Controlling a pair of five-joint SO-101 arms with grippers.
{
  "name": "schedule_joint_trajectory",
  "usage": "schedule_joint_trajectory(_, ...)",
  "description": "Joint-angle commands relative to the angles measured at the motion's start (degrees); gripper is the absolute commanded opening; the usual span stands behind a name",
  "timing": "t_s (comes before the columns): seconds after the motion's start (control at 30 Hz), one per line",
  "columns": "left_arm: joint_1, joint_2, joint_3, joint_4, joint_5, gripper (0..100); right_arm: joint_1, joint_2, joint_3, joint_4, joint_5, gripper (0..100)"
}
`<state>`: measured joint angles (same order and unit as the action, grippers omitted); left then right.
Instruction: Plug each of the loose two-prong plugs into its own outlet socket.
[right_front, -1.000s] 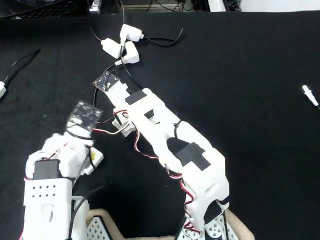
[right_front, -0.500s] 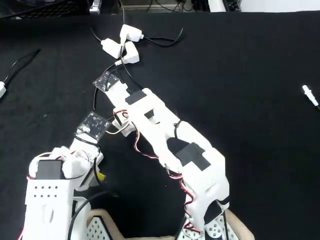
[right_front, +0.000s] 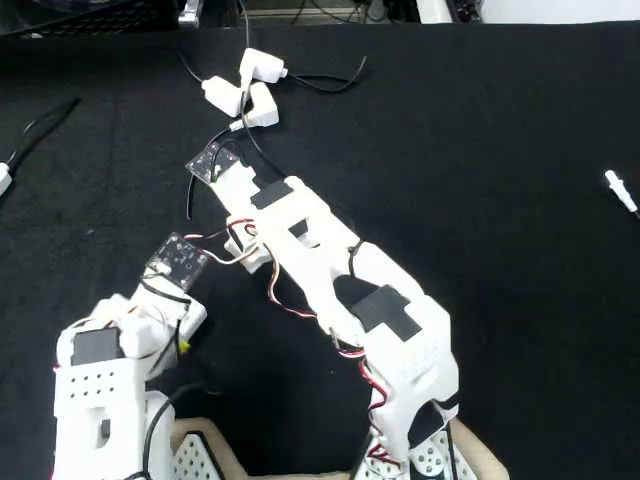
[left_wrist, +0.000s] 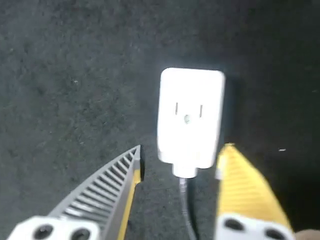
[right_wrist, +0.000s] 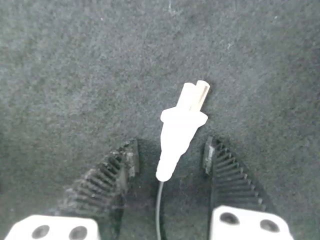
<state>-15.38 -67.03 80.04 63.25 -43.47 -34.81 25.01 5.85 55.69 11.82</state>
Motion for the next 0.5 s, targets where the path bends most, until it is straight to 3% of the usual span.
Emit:
schedule_joint_trajectory(0.0,-1.8,-0.3,-0.2,-1.2,-1.8,14,1.1,-1.7,0.2,-0.4,0.2,24.0)
schedule_joint_trajectory(0.23,-2.2,-0.7,-3.8,-0.6,-1.8,3,1.1,-1.7,0.2,-0.4,0.2,24.0)
schedule_joint_trajectory(0.47,0.3,-0.2,-11.9,3.7,-1.8,3,1.1,-1.7,0.2,-0.4,0.2,24.0)
